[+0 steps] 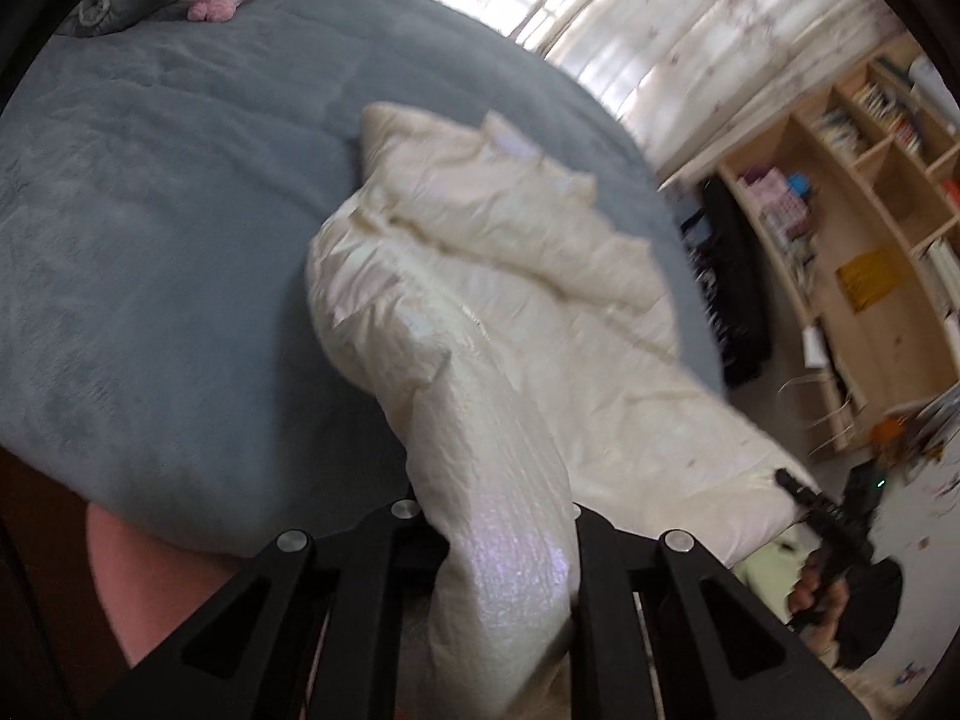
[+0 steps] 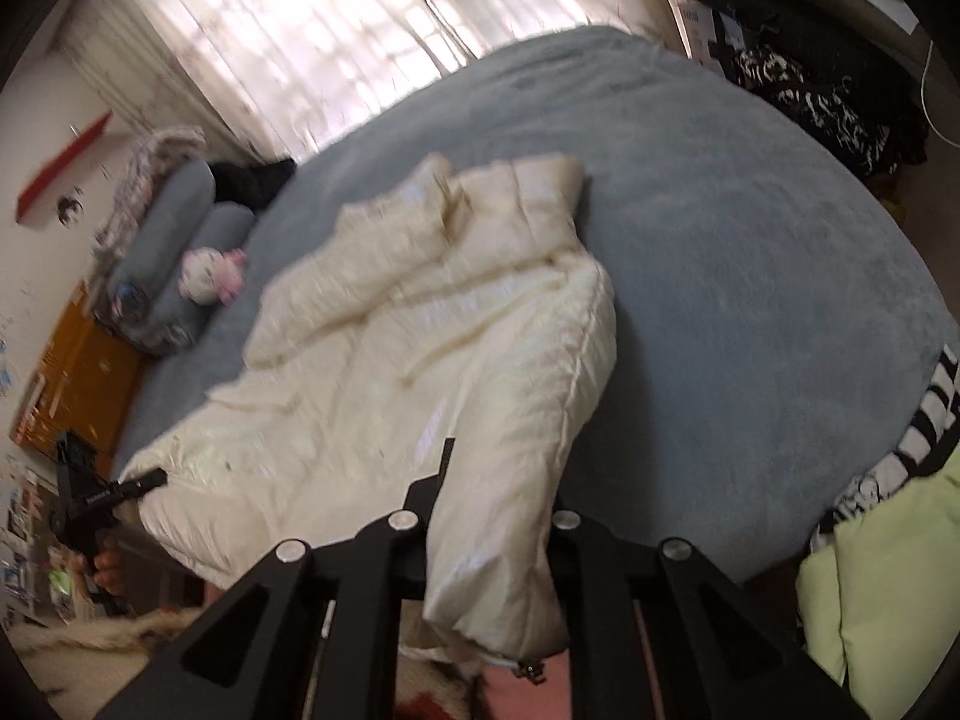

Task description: Fold large clothes

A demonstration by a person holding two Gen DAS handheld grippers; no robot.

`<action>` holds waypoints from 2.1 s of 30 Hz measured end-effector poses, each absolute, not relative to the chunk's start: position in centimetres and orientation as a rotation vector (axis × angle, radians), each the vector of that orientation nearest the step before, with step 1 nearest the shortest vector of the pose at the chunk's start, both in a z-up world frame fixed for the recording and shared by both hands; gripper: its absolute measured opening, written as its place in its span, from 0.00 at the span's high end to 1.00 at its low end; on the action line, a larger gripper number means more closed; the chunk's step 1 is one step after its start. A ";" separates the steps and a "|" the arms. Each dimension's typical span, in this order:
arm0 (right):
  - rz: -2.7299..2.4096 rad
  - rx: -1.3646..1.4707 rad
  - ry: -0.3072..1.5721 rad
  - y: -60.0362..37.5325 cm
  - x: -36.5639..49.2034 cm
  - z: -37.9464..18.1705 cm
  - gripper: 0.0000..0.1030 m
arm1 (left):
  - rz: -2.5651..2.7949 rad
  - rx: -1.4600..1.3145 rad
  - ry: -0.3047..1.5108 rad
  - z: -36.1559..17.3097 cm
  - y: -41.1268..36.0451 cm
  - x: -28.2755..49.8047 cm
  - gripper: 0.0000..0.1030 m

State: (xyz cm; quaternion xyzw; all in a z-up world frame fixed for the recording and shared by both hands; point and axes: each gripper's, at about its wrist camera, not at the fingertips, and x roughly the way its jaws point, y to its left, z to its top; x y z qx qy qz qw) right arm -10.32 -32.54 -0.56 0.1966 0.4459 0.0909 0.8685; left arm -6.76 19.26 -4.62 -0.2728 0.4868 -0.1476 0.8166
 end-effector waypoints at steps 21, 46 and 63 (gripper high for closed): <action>0.107 0.632 0.853 -35.7 15.2 3.1 0.81 | -0.144 -0.727 0.963 -3.8 22.4 21.9 0.86; 0.086 0.542 0.865 -38.1 24.3 -3.9 0.19 | -0.191 -0.582 0.977 -8.8 21.1 33.2 0.20; 0.151 0.551 0.953 -36.5 26.7 -11.7 0.58 | -0.146 -0.561 1.010 -17.2 20.5 33.7 0.79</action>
